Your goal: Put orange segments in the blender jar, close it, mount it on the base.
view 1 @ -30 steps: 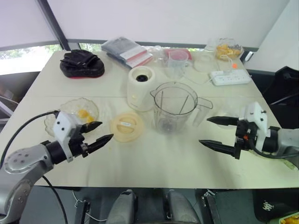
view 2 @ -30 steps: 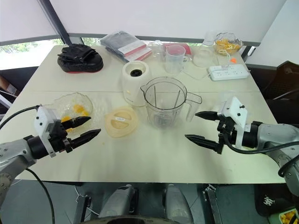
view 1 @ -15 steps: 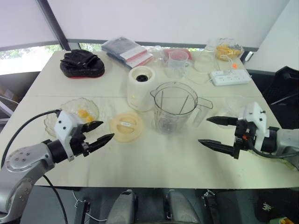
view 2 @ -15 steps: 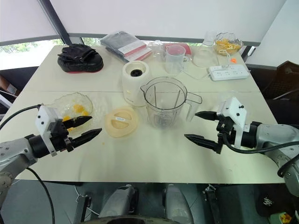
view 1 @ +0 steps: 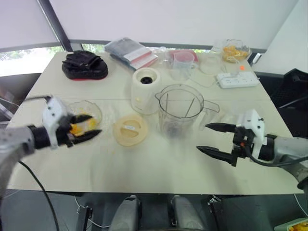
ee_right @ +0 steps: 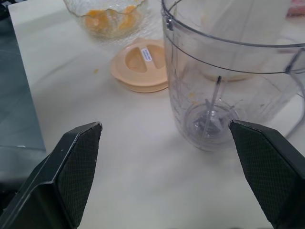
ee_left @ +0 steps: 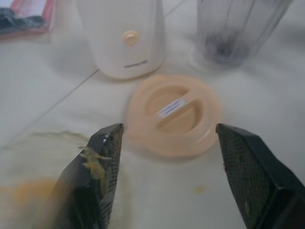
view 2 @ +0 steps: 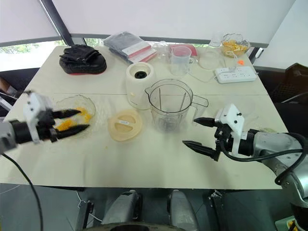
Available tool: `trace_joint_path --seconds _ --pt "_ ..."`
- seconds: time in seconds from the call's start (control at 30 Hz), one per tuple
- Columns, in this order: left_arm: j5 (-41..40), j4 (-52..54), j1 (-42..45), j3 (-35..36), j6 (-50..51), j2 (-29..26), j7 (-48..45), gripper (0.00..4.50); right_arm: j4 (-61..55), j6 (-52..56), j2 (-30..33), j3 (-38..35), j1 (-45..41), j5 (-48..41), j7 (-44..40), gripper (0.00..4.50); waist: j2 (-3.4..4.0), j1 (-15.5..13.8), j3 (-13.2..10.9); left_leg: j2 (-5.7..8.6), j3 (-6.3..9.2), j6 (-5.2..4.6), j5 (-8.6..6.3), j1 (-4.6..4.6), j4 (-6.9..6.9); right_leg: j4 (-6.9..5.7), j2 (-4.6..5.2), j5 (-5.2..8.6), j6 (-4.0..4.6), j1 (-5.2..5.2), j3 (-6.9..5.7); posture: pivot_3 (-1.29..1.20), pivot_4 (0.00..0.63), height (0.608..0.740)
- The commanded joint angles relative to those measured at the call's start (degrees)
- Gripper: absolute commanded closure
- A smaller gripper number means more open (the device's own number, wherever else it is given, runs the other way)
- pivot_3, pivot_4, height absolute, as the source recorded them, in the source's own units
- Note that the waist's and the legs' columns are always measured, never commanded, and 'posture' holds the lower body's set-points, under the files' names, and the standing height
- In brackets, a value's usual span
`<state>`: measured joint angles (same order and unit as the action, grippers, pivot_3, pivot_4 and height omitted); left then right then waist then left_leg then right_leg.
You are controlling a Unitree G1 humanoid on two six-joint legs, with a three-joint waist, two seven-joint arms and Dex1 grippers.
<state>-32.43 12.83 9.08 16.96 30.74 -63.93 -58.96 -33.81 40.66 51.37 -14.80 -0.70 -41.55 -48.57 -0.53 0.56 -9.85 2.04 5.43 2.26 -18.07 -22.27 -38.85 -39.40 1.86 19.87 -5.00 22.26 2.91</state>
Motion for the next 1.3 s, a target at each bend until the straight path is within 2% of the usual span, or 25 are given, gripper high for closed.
trace_joint_path --seconds 0.03,0.1,0.17,0.27,0.47,0.6,0.77,1.3 --pt "8.28 -12.95 9.95 -7.63 -10.87 -5.84 -12.35 1.29 -2.38 -1.81 -1.98 0.87 0.17 0.76 1.71 0.02 0.04 0.06 -0.03 0.01 -0.01 0.0 0.0 -0.02 0.01 0.05 0.02 0.0 0.0 0.0 0.0 0.0 0.15 0.74" --pt "13.49 -23.13 20.24 -14.2 -16.03 -6.31 -19.09 1.29 -2.7 -2.59 -3.37 1.88 0.63 1.64 2.67 0.02 0.07 0.01 -0.06 0.05 -0.03 -0.01 0.0 -0.07 0.02 0.07 0.03 0.0 0.0 0.04 -0.02 0.0 0.15 0.74" --pt "23.03 -37.18 33.2 -22.69 -24.33 -4.47 -25.21 1.29 -3.0 -3.7 -4.97 3.21 1.25 3.03 3.96 0.02 0.05 0.1 -0.08 0.06 -0.02 -0.01 0.0 -0.12 0.02 0.06 0.02 0.0 -0.01 0.11 -0.05 0.0 0.15 0.74" --pt "33.17 -54.07 46.83 -31.78 -34.66 -0.91 -31.91 1.29 -3.11 -4.71 -6.73 4.7 1.39 4.37 5.35 0.02 0.02 0.18 -0.11 0.08 0.01 -0.01 0.0 -0.15 -0.04 0.0 -0.18 -0.01 -0.03 0.09 -0.21 0.0 0.15 0.74" --pt "48.04 -75.78 61.47 -42.43 -49.05 5.2 -33.36 1.29 -2.85 -5.41 -8.12 6.47 0.74 5.71 6.45 0.02 -0.12 0.81 -0.2 0.08 -0.13 -0.11 -0.06 -0.21 -0.1 -0.11 -0.07 -0.08 -0.15 0.3 -0.12 0.0 0.15 0.74" --pt "55.6 -82.65 64.41 -46.82 -52.24 7.33 -31.23 1.29 -2.69 -5.38 -8.02 7.02 0.51 5.81 6.29 0.02 -0.16 0.81 -0.22 0.06 -0.12 -0.09 -0.05 -0.28 -0.1 -0.18 -0.04 -0.08 -0.17 0.42 -0.11 0.0 0.15 0.74" --pt "63.74 -86.8 64.87 -50.78 -52.69 7.71 -23.84 1.29 -1.24 -5.74 -7.89 8.31 -1.29 6.63 5.4 0.02 -0.23 0.77 -0.26 0.06 -0.11 -0.17 -0.09 -0.28 -0.17 -0.3 -0.04 -0.09 -0.18 0.43 -0.1 0.0 0.15 0.74" --pt "62.67 -87.42 57.55 -44.67 -40.76 9.26 -17.79 1.29 2.88 -7.81 -9.8 12.96 -5.49 9.54 3.12 0.02 -0.51 0.54 -0.38 0.08 -0.06 -0.15 -0.08 -0.28 -0.3 -0.66 0.02 -0.09 -0.18 0.56 -0.11 0.0 0.15 0.74"
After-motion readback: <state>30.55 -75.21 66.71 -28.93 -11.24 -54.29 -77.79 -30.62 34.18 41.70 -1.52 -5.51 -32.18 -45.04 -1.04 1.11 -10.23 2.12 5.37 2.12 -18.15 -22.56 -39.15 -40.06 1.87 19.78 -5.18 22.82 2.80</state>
